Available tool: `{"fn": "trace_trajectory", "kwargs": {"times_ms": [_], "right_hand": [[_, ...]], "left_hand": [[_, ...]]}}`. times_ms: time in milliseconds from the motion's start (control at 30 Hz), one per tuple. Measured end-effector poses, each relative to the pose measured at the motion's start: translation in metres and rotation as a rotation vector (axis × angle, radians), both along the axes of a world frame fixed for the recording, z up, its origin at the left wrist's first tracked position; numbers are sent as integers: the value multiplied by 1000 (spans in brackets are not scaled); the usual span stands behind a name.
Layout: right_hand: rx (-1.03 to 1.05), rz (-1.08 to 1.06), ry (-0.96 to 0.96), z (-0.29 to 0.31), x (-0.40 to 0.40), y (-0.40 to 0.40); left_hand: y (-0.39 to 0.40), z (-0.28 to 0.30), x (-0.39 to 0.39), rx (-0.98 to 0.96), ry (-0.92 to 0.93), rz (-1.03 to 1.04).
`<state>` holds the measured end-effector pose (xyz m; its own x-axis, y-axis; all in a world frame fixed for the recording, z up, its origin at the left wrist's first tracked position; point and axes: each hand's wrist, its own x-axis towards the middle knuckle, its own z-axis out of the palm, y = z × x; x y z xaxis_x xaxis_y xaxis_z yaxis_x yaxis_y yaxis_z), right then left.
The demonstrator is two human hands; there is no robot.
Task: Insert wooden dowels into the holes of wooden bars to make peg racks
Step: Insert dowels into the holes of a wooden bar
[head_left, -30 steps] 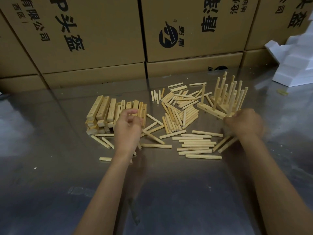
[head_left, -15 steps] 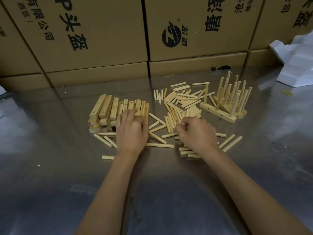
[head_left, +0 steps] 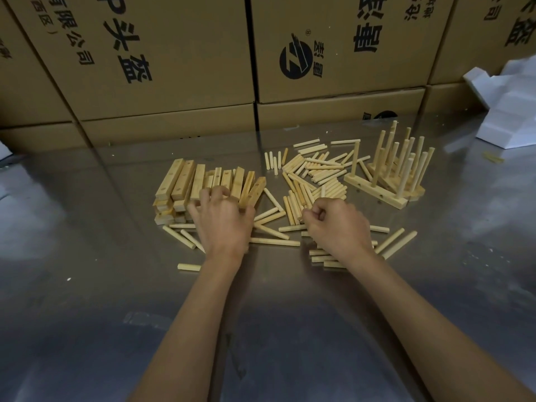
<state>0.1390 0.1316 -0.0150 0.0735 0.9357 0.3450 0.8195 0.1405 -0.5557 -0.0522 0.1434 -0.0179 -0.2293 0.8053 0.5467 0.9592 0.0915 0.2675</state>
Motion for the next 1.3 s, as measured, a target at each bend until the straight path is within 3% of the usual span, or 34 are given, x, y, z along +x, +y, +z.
{"fn": "trace_trajectory", "kwargs": {"times_ms": [133, 233, 333, 433, 500, 600, 733, 833, 933, 1000, 1133, 1300], "right_hand": [[-23, 17, 148, 2, -1, 2], [-147, 99, 504, 9, -3, 2], [-358, 179, 875, 19, -1, -1], [-411, 226, 1274, 27, 7, 1], [-374, 245, 1387, 29, 16, 5], [-317, 329, 1269, 32, 26, 5], [-292, 481, 829, 34, 20, -6], [-278, 503, 728, 38, 11, -10], [-159, 317, 580, 39, 26, -1], [-86, 222, 385, 35, 45, 8], [-118, 252, 38, 19, 48, 13], [-42, 342, -206, -6, 9, 8]], "left_hand": [[-7, 14, -6, 175, -380, -80], [-14, 25, -6, 164, -680, -161], [-26, 34, 4, 43, -972, -373], [-33, 38, 15, -96, -1000, -554], [-35, 37, 20, -191, -970, -615], [-36, 37, 24, -344, -1089, -681], [-40, 38, 23, -522, -1174, -862], [-41, 37, 21, -590, -1245, -946], [-37, 38, 15, -589, -1381, -926], [-33, 36, 9, -544, -1472, -897], [-27, 32, 3, -471, -1632, -903], [-25, 31, 0, -458, -1691, -890]]}}
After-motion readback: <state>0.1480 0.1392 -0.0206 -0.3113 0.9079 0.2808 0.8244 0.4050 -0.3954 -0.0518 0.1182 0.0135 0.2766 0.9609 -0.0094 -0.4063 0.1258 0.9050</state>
